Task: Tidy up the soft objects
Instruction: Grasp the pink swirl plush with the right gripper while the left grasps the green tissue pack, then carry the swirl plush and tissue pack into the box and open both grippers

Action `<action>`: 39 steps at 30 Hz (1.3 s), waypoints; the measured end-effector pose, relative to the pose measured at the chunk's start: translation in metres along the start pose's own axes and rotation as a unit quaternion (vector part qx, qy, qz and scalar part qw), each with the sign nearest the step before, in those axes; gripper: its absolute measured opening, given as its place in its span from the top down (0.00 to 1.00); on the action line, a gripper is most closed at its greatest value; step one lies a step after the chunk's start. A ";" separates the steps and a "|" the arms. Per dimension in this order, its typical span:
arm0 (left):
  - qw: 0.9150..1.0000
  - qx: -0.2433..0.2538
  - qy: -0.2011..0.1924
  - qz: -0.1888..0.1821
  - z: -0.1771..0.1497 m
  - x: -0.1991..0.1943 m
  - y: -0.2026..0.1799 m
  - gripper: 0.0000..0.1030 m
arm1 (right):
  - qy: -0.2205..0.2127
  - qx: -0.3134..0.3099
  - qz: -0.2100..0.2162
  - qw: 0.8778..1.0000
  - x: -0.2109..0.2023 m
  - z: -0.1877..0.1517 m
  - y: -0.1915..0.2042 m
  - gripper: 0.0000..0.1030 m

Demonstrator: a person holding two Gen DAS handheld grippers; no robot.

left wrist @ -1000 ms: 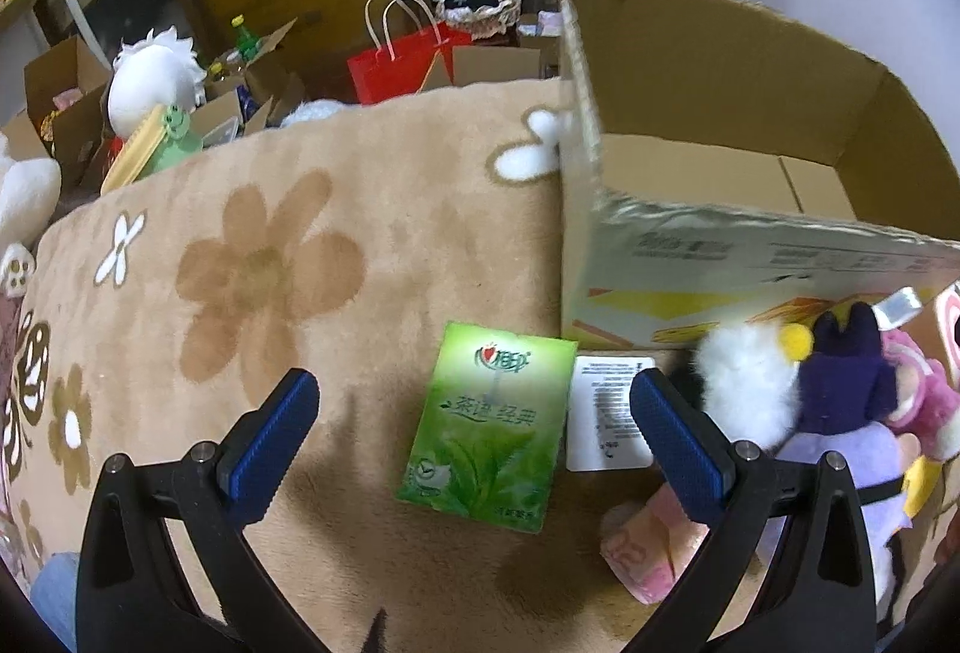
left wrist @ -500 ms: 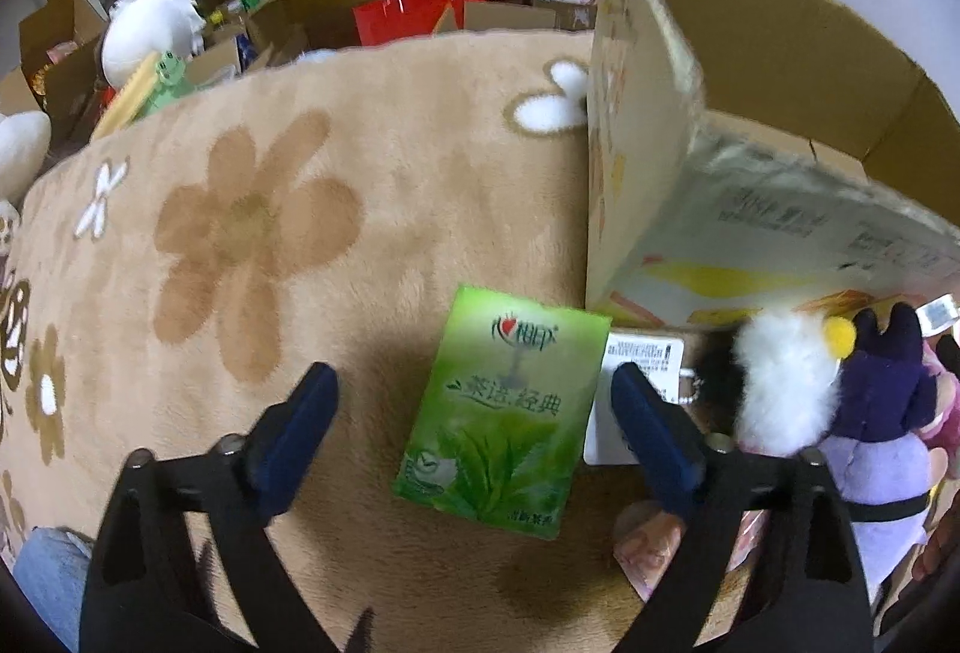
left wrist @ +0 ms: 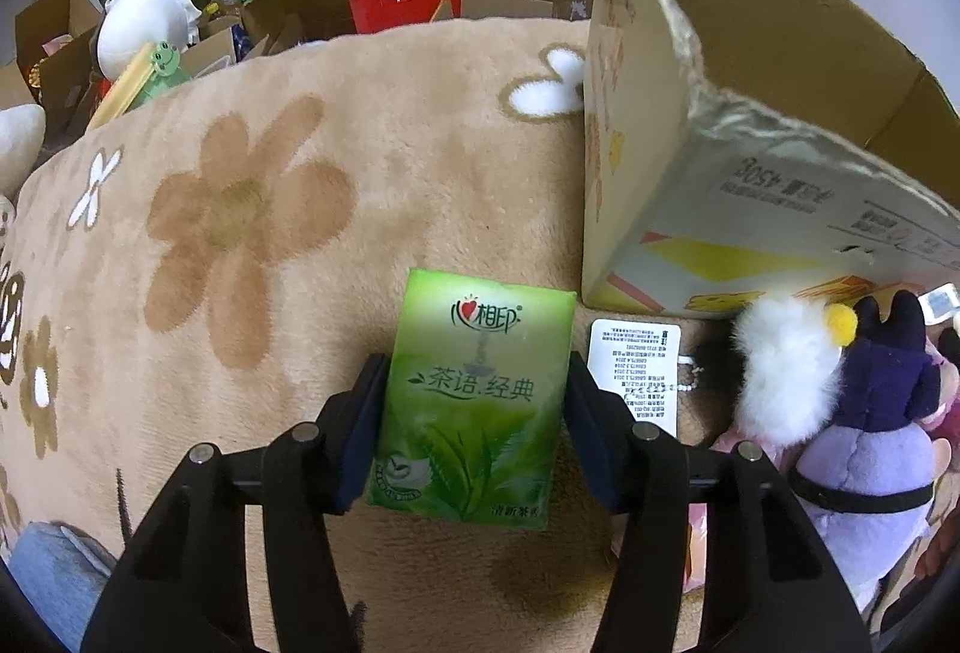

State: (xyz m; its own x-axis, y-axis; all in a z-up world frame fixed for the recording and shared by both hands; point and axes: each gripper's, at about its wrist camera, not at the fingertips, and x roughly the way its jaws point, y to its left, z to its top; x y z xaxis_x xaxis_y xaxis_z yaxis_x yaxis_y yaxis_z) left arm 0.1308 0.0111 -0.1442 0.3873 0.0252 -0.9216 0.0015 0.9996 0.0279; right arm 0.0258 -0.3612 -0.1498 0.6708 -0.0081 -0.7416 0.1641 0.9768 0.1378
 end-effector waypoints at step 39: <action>0.961 0.106 -0.254 0.007 0.045 -0.173 -0.054 0.47 | -0.187 -0.091 0.053 0.977 -0.117 0.068 0.089 0.56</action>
State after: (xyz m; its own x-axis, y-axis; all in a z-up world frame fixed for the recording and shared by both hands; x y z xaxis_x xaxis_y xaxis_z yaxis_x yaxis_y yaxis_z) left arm 0.1051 -0.0480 0.0315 0.7890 -0.0240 -0.6140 0.1598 0.9729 0.1673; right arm 0.0111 -0.2876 -0.0066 0.9001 0.0505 -0.4326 -0.0287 0.9980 0.0569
